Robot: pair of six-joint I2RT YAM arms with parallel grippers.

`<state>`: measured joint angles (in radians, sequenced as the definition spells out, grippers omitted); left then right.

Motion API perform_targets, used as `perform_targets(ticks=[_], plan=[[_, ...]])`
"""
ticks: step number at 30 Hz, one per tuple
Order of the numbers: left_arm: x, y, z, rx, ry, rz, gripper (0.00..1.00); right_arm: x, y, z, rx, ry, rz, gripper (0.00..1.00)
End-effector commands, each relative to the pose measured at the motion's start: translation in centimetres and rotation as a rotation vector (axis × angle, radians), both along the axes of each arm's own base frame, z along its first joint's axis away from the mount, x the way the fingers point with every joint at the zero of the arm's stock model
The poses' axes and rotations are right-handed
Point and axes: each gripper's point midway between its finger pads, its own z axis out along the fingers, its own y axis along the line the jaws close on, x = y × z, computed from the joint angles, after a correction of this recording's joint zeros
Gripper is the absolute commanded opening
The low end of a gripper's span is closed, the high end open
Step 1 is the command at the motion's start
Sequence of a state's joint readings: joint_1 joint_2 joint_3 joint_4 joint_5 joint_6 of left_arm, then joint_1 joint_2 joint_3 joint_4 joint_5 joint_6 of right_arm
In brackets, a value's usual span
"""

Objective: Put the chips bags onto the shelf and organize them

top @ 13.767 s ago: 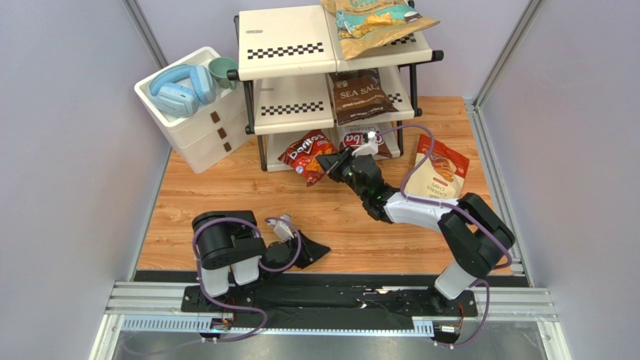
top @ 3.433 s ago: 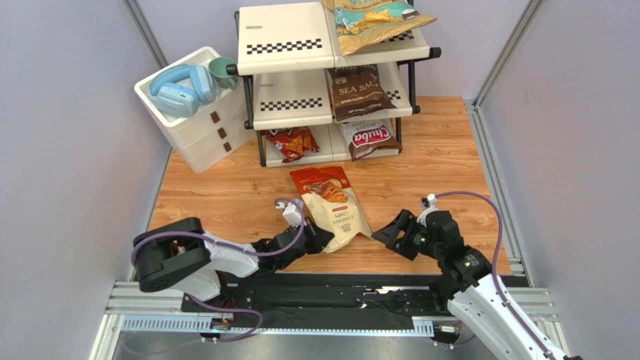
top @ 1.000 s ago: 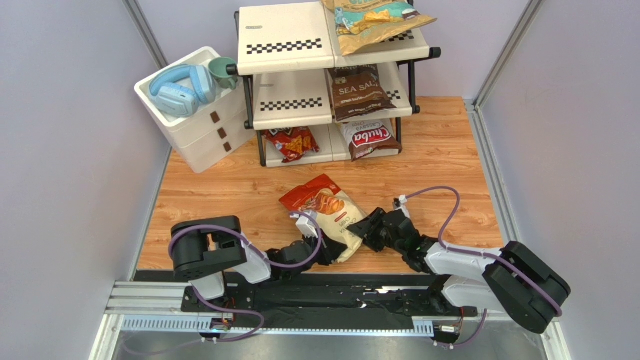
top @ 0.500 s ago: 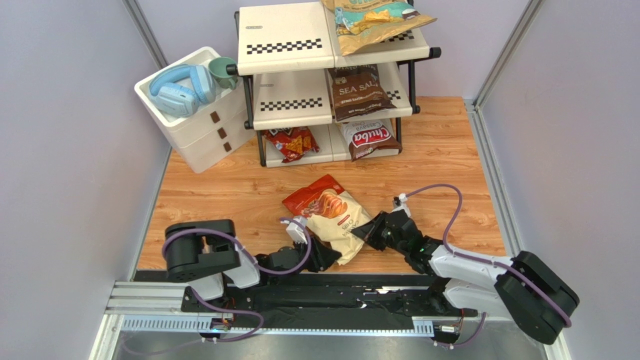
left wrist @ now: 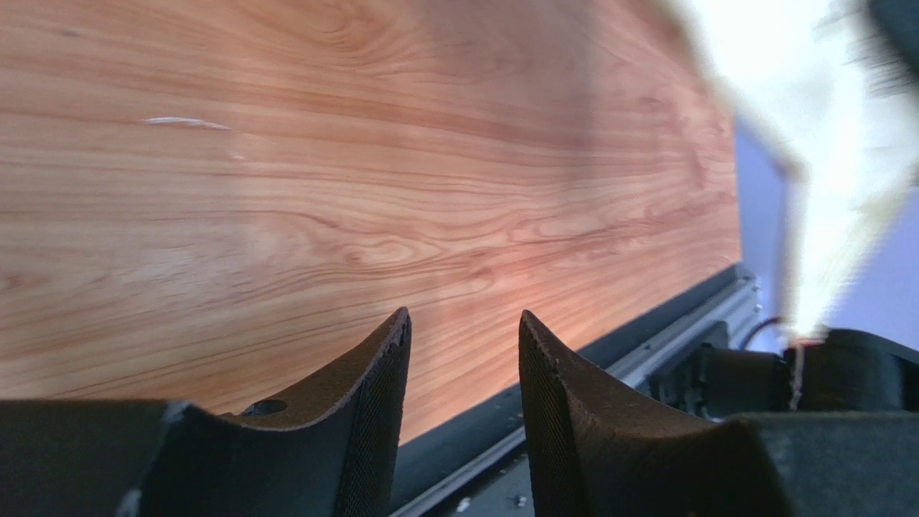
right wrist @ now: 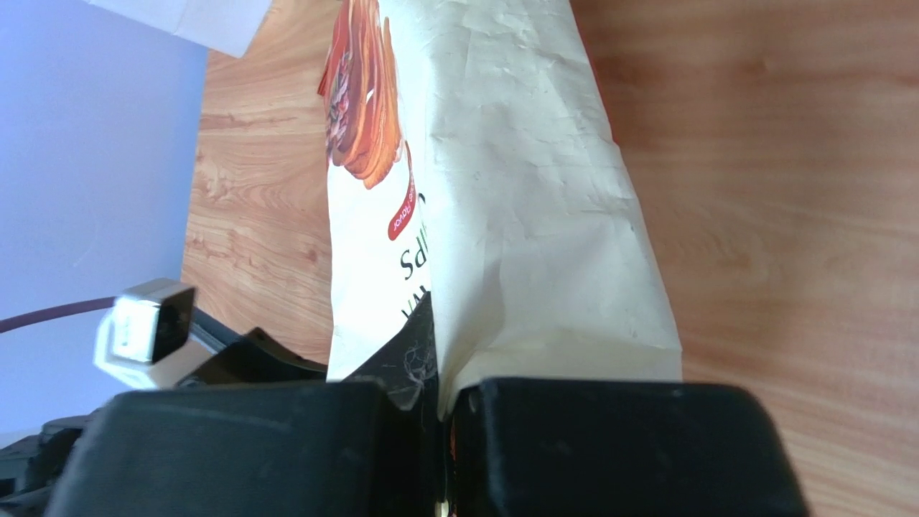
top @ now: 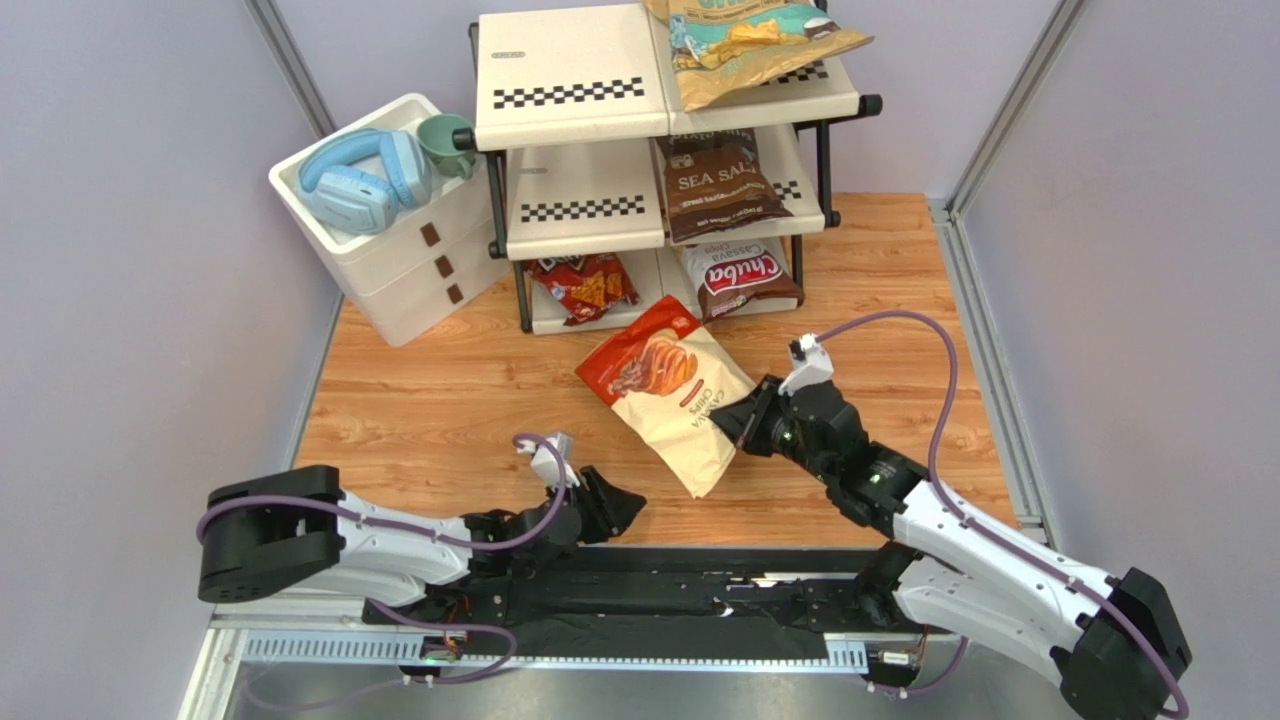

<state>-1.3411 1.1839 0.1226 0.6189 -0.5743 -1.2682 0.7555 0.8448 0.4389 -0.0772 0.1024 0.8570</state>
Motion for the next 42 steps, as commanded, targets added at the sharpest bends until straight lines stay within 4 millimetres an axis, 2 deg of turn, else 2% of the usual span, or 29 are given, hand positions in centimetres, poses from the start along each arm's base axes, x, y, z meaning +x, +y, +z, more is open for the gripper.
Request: perform_targets(ticks=[1, 2, 4, 5, 8, 9, 11, 12, 13, 15, 17, 18, 20, 21, 23, 24, 26, 28, 29, 31, 35, 37, 38, 40, 42], plan=[[0.2, 2.1, -2.3, 0.088, 0.04, 0.066, 0.47, 1.8, 1.4, 6.5, -0.026, -0.198, 0.083, 0.0], [0.1, 2.1, -2.4, 0.09, 0.043, 0.065, 0.47, 2.0, 1.8, 8.2, -0.016, -0.225, 0.098, 0.0], [0.1, 2.1, -2.5, 0.093, 0.048, 0.066, 0.47, 1.9, 2.2, 9.7, -0.016, -0.257, 0.126, 0.0], [0.2, 2.2, -2.6, 0.098, 0.047, 0.069, 0.46, 2.0, 2.3, 11.2, -0.002, -0.283, 0.131, 0.0], [0.2, 2.2, -2.7, 0.106, 0.051, 0.075, 0.46, 2.2, 2.6, 14.0, 0.021, -0.34, 0.138, 0.0], [0.2, 2.4, -3.0, 0.115, 0.055, 0.077, 0.46, 2.3, 2.7, 16.2, 0.039, -0.383, 0.14, 0.0], [0.1, 2.4, -3.2, 0.117, 0.064, 0.083, 0.46, 2.7, 2.8, 17.9, 0.043, -0.411, 0.13, 0.0], [0.1, 2.5, -3.4, 0.124, 0.069, 0.085, 0.46, 3.0, 2.8, 19.6, 0.053, -0.445, 0.123, 0.0], [0.1, 2.4, -3.5, 0.123, 0.072, 0.084, 0.46, 3.2, 2.9, 20.5, 0.056, -0.462, 0.118, 0.0], [0.1, 2.2, -3.4, 0.126, 0.071, 0.079, 0.46, 4.3, 3.5, 20.9, 0.04, -0.466, 0.108, 0.0], [0.1, 2.0, -3.3, 0.128, 0.064, 0.071, 0.46, 5.0, 4.3, 22.8, 0.067, -0.494, 0.11, 0.0], [0.2, 2.0, -3.2, 0.128, 0.062, 0.073, 0.46, 5.9, 5.0, 22.3, 0.062, -0.479, 0.109, 0.0], [0.2, 2.0, -3.2, 0.129, 0.063, 0.075, 0.46, 6.7, 5.8, 23.7, 0.096, -0.494, 0.104, 0.0], [0.1, 2.1, -3.4, 0.135, 0.064, 0.074, 0.46, 7.8, 6.7, 22.7, 0.081, -0.467, 0.104, 0.0], [0.1, 2.1, -3.4, 0.131, 0.068, 0.072, 0.46, 8.8, 7.4, 23.8, 0.112, -0.48, 0.088, 0.0], [0.1, 2.2, -3.5, 0.132, 0.07, 0.073, 0.46, 9.8, 7.9, 22.9, 0.106, -0.463, 0.08, 0.0], [0.0, 2.4, -3.6, 0.132, 0.073, 0.075, 0.46, 11.0, 8.1, 23.4, 0.135, -0.475, 0.043, 0.0], [0.0, 2.7, -3.8, 0.131, 0.077, 0.082, 0.46, 12.8, 8.4, 22.9, 0.148, -0.465, 0.007, 0.0], [-0.1, 2.9, -3.9, 0.129, 0.077, 0.082, 0.45, 13.3, 8.5, 23.4, 0.172, -0.467, -0.009, 0.0], [-0.1, 3.2, -4.1, 0.136, 0.079, 0.088, 0.45, 14.8, 9.0, 22.8, 0.185, -0.452, -0.029, 0.0], [0.0, 3.7, -4.3, 0.135, 0.081, 0.103, 0.45, 16.7, 10.3, 22.8, 0.249, -0.44, -0.062, 0.0], [0.0, 4.1, -4.5, 0.141, 0.081, 0.109, 0.45, 17.3, 10.7, 23.6, 0.308, -0.432, -0.084, 0.0], [0.0, 4.1, -4.5, 0.141, 0.083, 0.109, 0.45, 18.0, 10.9, 23.0, 0.309, -0.419, -0.108, 0.0], [0.0, 4.3, -4.6, 0.147, 0.084, 0.116, 0.45, 18.8, 11.2, 23.7, 0.342, -0.415, -0.133, 0.0], [0.0, 4.4, -4.6, 0.147, 0.083, 0.118, 0.45, 19.8, 11.7, 23.1, 0.347, -0.396, -0.152, 0.0]])
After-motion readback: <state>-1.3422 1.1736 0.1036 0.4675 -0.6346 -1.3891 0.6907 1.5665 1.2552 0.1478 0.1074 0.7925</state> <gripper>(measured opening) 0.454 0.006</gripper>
